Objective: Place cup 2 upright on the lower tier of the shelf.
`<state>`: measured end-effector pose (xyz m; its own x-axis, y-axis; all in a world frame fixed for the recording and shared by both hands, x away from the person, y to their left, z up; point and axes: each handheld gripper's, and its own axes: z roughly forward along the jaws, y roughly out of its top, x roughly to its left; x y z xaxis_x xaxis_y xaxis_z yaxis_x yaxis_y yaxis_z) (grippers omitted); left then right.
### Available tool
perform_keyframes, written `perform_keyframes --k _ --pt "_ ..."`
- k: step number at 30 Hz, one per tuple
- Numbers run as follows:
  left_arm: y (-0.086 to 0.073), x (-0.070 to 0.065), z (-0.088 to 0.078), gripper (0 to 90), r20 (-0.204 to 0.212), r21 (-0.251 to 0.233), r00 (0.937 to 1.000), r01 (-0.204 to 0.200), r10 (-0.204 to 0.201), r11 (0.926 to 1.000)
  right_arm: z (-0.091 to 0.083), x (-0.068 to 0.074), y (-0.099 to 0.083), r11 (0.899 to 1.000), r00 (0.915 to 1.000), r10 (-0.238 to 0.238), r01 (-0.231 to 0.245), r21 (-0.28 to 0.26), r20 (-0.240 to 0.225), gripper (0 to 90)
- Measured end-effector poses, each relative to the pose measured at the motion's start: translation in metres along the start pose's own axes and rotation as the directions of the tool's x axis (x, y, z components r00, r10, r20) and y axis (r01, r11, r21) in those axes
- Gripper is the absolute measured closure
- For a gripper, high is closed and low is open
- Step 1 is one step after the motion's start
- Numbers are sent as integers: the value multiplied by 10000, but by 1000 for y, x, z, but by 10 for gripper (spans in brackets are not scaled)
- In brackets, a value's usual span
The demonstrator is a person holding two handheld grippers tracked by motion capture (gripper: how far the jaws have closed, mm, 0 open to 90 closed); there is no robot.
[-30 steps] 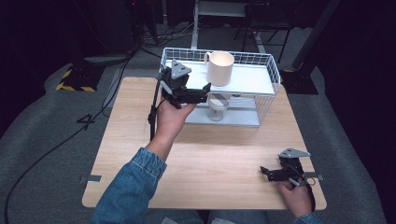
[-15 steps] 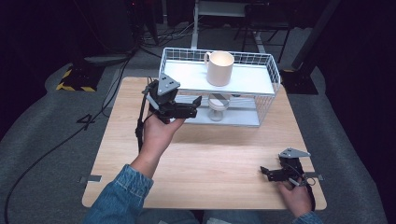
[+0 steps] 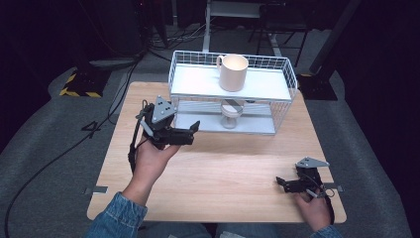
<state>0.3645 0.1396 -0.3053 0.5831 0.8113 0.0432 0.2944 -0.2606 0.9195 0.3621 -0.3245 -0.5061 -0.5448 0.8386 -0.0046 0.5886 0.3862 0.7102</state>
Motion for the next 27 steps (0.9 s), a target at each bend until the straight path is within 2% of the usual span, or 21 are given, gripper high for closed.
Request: perform_keyframes --k 15,18,19,21,22,23,24,27 --pt "-56 14 -14 0 198 386 9993 308 -316 9988 0 0 0 10000 10000 -14 14 -1 -10 2" --pt "-72 18 -17 1 316 511 9981 515 -531 9974 0 0 0 10000 10000 -32 32 -10 -18 2" --pt "-72 18 -17 0 316 511 9981 515 -531 9974 0 0 0 10000 10000 -32 32 -10 -18 2" --pt "-81 18 -19 1 229 405 9977 635 -645 9972 0 0 0 10000 10000 -28 28 -18 -6 2" --pt "-90 19 -19 1 148 576 9976 662 -672 9961 0 0 0 10000 10000 -23 23 -5 -18 2" --pt "-90 19 -19 1 148 576 9976 662 -672 9961 0 0 0 10000 10000 -23 23 -5 -18 2" --pt "-99 20 -19 4 -9 665 9967 806 -807 9945 0 0 0 10000 10000 -19 19 -1 -17 2" --pt "-107 23 -19 6 -93 738 9947 1023 -1019 9920 0 0 0 10000 10000 -10 10 1 -10 2"
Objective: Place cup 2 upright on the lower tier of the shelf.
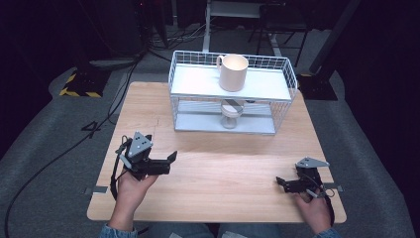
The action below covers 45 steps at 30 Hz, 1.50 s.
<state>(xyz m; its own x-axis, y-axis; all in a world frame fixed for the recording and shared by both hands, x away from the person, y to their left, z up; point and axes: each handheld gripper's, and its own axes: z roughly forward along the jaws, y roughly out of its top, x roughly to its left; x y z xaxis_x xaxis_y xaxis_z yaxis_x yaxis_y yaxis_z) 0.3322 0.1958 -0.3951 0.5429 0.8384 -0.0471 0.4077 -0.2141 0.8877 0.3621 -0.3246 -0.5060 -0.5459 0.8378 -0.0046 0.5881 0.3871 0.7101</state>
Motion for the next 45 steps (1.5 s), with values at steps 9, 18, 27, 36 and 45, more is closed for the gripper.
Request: perform_keyframes --k 9,18,27,36,45 --pt "-25 8 9 10 -196 525 9993 314 -304 9981 0 0 0 10000 10000 -23 23 -11 -7 2" --pt "-49 11 20 16 -497 1141 9986 217 -161 9932 0 0 0 10000 10000 -16 16 -17 5 2" --pt "-70 12 32 17 -774 1510 9970 134 -17 9884 0 0 0 10000 10000 -23 23 -12 -11 2" --pt "-84 13 41 19 -886 2064 9961 210 -27 9782 0 0 0 10000 10000 -7 7 -13 1 2" --pt "-90 13 50 18 -1085 2998 9938 81 257 9540 0 0 0 10000 10000 -12 12 -6 -10 2"
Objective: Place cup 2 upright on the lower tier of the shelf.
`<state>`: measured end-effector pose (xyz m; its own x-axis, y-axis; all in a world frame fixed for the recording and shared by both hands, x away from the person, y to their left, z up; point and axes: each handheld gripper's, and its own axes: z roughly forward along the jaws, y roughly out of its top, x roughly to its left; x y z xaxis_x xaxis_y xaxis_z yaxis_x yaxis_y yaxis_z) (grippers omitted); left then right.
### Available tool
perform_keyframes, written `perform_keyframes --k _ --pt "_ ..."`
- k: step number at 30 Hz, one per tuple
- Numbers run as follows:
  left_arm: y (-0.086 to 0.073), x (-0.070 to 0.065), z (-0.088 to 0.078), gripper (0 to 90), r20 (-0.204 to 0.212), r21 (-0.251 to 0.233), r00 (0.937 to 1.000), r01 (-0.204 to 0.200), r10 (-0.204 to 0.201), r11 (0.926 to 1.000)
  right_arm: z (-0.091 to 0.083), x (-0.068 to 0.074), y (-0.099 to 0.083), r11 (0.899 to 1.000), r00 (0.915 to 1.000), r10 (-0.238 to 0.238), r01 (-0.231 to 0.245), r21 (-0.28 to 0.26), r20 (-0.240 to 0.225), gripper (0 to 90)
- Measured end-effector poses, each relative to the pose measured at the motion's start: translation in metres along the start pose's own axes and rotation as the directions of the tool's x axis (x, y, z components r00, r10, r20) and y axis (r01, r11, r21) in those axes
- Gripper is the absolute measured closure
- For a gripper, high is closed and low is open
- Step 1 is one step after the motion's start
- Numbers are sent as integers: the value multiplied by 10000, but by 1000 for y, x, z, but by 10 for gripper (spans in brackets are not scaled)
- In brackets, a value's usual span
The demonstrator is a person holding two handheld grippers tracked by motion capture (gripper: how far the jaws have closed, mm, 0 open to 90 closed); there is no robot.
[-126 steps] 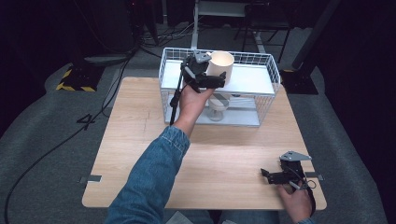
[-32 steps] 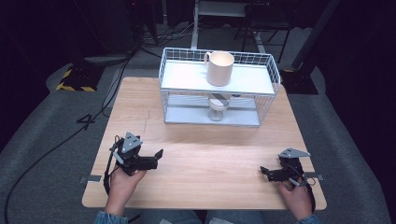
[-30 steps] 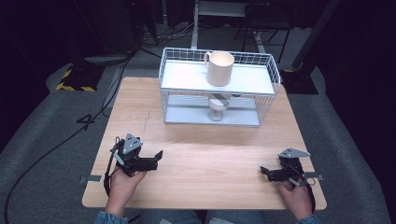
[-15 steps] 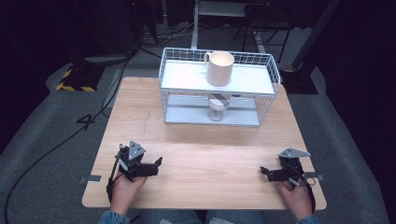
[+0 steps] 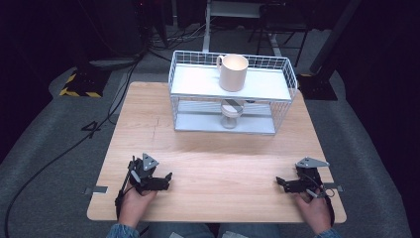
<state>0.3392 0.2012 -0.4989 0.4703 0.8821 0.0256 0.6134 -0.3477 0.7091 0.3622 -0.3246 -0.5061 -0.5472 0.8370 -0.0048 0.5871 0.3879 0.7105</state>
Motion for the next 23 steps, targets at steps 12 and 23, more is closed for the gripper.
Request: perform_keyframes --k 12,23 --pt "-3 7 7 0 172 622 9980 598 -609 9963 0 0 0 10000 10000 -7 7 -5 3 2" --pt "-4 7 6 0 184 609 9980 588 -600 9964 0 0 0 10000 10000 -14 14 -6 12 2"
